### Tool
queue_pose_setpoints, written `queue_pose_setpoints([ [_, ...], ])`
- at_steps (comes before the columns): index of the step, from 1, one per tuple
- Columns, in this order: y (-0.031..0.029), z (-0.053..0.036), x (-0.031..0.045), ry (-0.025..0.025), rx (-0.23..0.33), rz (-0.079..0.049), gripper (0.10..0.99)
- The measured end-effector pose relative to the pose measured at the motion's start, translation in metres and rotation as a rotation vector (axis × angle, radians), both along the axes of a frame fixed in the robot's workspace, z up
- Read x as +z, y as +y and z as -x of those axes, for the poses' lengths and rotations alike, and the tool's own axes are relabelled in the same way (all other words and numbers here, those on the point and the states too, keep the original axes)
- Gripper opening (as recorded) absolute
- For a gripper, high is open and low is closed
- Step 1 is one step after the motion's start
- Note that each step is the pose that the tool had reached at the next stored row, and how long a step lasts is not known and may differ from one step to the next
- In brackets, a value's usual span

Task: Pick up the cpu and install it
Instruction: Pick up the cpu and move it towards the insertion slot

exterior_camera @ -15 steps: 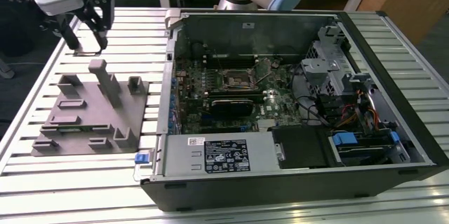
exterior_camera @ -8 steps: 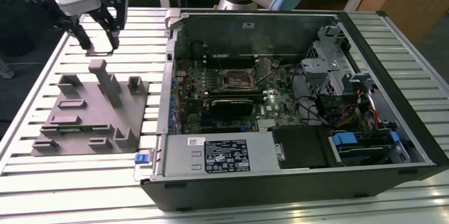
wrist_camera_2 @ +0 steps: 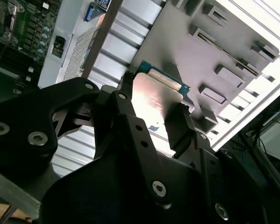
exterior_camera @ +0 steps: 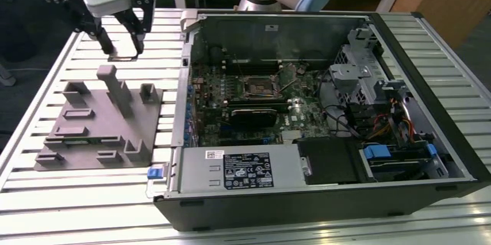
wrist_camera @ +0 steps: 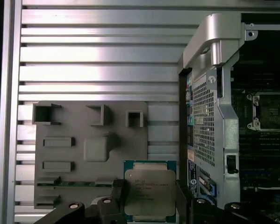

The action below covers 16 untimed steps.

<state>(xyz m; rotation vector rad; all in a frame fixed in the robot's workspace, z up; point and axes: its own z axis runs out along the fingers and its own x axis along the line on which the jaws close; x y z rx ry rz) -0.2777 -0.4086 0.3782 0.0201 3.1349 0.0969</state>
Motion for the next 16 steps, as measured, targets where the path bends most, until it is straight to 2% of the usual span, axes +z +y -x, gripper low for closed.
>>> queue_pose_setpoints([
  [16,0.0001,-0.0387,-0.0002,-0.0001,0.0,0.0,0.529],
])
